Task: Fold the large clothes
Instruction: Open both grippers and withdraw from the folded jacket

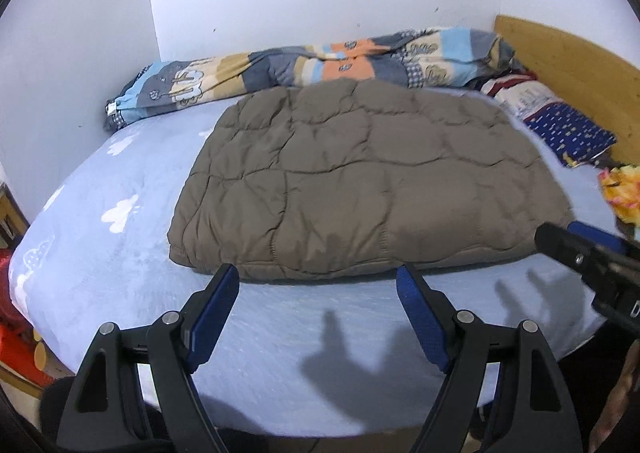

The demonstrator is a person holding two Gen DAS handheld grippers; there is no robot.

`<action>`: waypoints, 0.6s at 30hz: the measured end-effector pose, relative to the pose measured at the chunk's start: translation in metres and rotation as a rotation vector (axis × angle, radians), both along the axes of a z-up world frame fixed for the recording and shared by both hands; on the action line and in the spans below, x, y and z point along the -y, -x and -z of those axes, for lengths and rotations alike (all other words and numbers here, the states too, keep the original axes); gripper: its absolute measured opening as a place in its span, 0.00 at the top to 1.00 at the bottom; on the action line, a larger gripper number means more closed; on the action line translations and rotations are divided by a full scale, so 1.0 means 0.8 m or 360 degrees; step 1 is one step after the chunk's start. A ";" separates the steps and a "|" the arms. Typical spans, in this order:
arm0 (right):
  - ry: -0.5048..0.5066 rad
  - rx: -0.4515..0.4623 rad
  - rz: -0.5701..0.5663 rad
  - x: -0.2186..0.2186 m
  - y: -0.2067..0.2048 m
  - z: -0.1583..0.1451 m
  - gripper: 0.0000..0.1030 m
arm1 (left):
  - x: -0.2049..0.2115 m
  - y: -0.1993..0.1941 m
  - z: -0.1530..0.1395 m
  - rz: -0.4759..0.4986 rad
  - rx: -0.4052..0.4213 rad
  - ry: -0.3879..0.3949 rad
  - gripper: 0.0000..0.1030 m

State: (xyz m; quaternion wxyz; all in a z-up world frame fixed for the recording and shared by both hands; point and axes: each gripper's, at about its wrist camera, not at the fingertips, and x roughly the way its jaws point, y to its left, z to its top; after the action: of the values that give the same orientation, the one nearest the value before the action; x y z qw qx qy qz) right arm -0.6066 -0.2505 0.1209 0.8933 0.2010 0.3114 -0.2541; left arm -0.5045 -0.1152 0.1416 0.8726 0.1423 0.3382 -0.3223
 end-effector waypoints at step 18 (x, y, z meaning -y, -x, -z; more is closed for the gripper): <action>0.0357 0.0016 0.0141 -0.038 0.033 -0.115 0.25 | -0.063 0.032 -0.154 -0.0023 0.0204 0.0387 0.19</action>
State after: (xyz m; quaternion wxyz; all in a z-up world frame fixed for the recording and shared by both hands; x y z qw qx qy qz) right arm -0.6327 -0.2199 0.2131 0.8997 0.1145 0.2673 -0.3255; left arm -0.5301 -0.0645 0.2645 0.9055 0.0533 0.2413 -0.3450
